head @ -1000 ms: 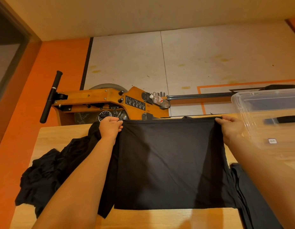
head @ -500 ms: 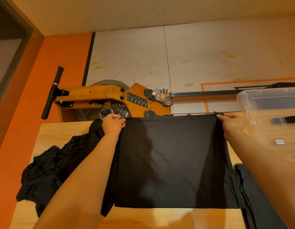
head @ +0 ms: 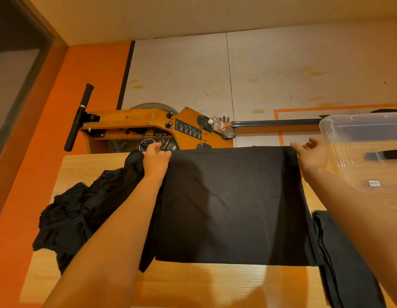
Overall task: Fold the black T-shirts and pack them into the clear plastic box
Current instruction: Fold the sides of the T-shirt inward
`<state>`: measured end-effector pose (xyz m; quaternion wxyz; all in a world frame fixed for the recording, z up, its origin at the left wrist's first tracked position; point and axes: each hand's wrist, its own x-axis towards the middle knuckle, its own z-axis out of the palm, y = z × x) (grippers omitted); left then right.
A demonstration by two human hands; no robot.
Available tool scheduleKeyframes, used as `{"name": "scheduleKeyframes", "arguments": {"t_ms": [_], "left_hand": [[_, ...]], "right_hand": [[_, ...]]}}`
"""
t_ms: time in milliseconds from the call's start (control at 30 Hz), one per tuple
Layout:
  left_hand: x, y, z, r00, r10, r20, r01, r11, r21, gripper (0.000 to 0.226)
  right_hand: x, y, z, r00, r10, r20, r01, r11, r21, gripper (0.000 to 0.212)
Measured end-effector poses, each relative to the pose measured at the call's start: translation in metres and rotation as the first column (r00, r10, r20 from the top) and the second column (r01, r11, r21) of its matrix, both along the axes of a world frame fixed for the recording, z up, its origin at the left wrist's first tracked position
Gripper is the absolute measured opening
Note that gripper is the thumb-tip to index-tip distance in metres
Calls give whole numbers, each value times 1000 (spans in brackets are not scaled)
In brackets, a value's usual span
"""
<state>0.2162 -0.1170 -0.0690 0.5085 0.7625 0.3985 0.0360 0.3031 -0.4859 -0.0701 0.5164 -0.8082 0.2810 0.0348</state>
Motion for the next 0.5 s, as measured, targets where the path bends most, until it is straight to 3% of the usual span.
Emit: {"name": "scheduleKeyframes", "arguments": {"t_ms": [167,333,500], "left_hand": [[-45,-19,6,999,-34,39,31,996,86,16],[-102,-41,0,990,-138,-29,140,982,130,23],[-169,-69,1,989,-109,-102,126,975,184,25]], "right_hand": [[-65,-14,-2,984,167,54,-155,970,-188,47],[-133,-24,-1,937,346,47,-316,897,-309,44],[-199,-33,4,953,302,20,-283,911,-299,40]]}}
